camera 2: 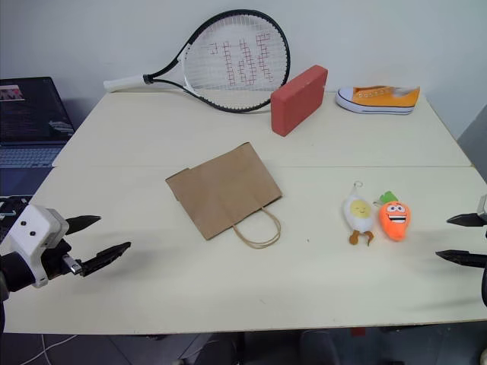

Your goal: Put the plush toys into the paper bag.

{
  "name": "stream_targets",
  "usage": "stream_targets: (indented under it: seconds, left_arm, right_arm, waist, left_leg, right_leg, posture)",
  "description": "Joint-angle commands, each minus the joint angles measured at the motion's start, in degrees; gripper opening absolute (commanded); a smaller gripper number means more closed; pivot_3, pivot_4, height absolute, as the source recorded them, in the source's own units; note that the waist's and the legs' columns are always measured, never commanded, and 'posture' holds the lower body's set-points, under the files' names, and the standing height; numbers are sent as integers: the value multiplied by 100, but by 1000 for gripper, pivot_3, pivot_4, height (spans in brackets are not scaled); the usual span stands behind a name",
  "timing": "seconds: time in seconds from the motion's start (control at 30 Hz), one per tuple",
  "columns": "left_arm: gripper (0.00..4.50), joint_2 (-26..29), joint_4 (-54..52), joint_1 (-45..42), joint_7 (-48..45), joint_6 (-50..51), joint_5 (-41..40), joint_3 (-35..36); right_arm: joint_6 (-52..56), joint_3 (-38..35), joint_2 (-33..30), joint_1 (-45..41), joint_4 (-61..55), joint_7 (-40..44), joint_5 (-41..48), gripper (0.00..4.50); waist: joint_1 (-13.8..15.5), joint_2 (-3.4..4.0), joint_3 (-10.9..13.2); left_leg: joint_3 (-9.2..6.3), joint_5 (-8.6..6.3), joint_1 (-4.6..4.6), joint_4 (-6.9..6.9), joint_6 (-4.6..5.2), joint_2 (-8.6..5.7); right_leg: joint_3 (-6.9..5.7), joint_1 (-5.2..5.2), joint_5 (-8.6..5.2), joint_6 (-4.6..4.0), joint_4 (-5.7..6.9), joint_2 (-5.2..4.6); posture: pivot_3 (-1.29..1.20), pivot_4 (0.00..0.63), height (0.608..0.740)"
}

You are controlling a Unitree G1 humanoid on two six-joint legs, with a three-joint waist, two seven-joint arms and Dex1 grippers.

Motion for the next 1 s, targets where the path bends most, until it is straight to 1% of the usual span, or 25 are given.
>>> stream_targets:
  seconds: [0.03,0.17,0.33,0.5,0.73,0.8,0.93,1.0]
  left_arm:
    - [4493,-33,-11,-5,-59,-146,4,36]
    - [4493,-40,-35,68,-37,-94,59,29]
    - [4493,-144,50,-68,-53,-237,-17,76]
    - [4493,-117,324,-128,-154,-626,177,-16]
    - [4493,-212,434,-204,-227,-895,65,47]
    - [4493,-205,477,-223,-192,-848,68,60]
    - [4493,-219,457,-345,-247,-568,-280,144]
    - [4493,-183,427,-395,-239,-606,-280,139]
  right_arm:
    - [-84,-139,-89,-86,-106,-16,-30,4500]
    - [-109,-134,-73,-99,-119,-25,-42,4500]
    - [-229,-121,-44,-123,-54,-76,-87,4500]
    - [-306,-91,29,-167,-66,-134,-114,4500]
    - [-348,-102,50,-229,-16,-142,-162,4500]
    - [-345,-99,54,-247,-15,-143,-172,4500]
    - [-349,-85,78,-287,8,-168,-183,4500]
    - [-355,-79,95,-300,22,-175,-187,4500]
  waist:
    - [0,0,0]
    - [0,0,0]
    - [0,-1,0]
    - [-2,-1,0]
    - [-6,-1,-1]
    - [-7,-1,0]
    - [-10,-1,-1]
    - [-13,-2,-1]
  left_leg:
    - [1,0,1,0,0,0]
    - [1,0,4,0,0,0]
    - [4,0,12,2,0,0]
    - [12,0,32,3,0,1]
    - [28,0,56,3,0,6]
    - [34,0,58,4,0,7]
    - [41,0,62,5,0,7]
    - [48,0,64,5,0,7]
  right_leg:
    - [0,0,0,0,2,0]
    - [1,1,0,0,6,0]
    - [3,1,0,0,23,0]
    - [7,1,0,-1,49,-1]
    - [17,1,-2,-2,74,-1]
    - [20,1,-2,-2,74,-1]
    - [28,1,-2,-2,75,-1]
    - [36,1,-2,-2,75,-1]
  posture:
    - [0,150,740]
    - [0,150,740]
    - [0,150,740]
    - [0,150,740]
    - [0,150,740]
    - [0,150,740]
    - [0,150,740]
    - [0,150,740]
